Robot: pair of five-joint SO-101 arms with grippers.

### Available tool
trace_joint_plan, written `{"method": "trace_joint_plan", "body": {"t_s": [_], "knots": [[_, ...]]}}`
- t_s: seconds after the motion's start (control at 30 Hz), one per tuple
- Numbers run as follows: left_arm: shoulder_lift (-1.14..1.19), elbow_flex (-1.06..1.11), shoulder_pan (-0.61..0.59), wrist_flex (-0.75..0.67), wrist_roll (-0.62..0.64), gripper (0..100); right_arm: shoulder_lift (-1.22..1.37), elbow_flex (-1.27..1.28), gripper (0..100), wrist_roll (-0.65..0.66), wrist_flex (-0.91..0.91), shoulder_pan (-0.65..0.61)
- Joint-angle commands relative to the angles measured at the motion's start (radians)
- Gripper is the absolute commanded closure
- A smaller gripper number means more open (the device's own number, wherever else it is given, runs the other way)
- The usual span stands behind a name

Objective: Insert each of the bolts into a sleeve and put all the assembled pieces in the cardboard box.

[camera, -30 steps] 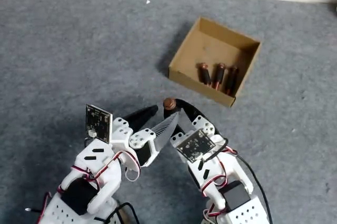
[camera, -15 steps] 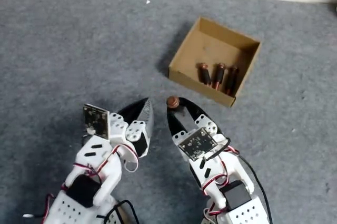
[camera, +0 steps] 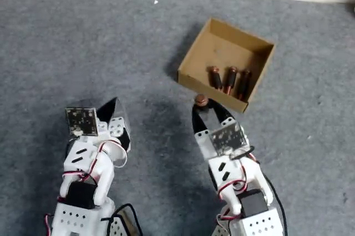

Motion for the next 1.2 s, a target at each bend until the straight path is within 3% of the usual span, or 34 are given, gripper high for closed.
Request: {"method": "trace_joint_plan", "body": {"t_s": [0.0,0.27,0.5,0.73,0.83,1.0,1.17], "knots": [[-0.010,0.022,-0.015,0.115,-0.008,99,0.119,-0.117,99.3,-0.018,0.001,0.033],[-0.010,0.022,-0.013,0.147,-0.008,99,0.673,-0.527,99.3,-0.018,-0.018,0.068],[-0.008,0.022,-0.013,0.149,-0.008,99,1.130,-0.719,99.3,-0.018,-0.341,0.183],[-0.007,0.022,-0.013,0.149,-0.008,99,1.506,-0.880,99.2,-0.017,-0.438,0.220],[-0.008,0.022,-0.013,0.149,-0.008,99,1.624,-0.940,98.5,-0.018,-0.437,0.234],[-0.010,0.022,-0.013,0.146,-0.008,99,1.721,-0.997,86.5,-0.020,-0.430,0.240],[-0.010,0.022,-0.013,0.146,-0.008,99,1.675,-0.989,87.0,-0.020,-0.430,0.240]]}}
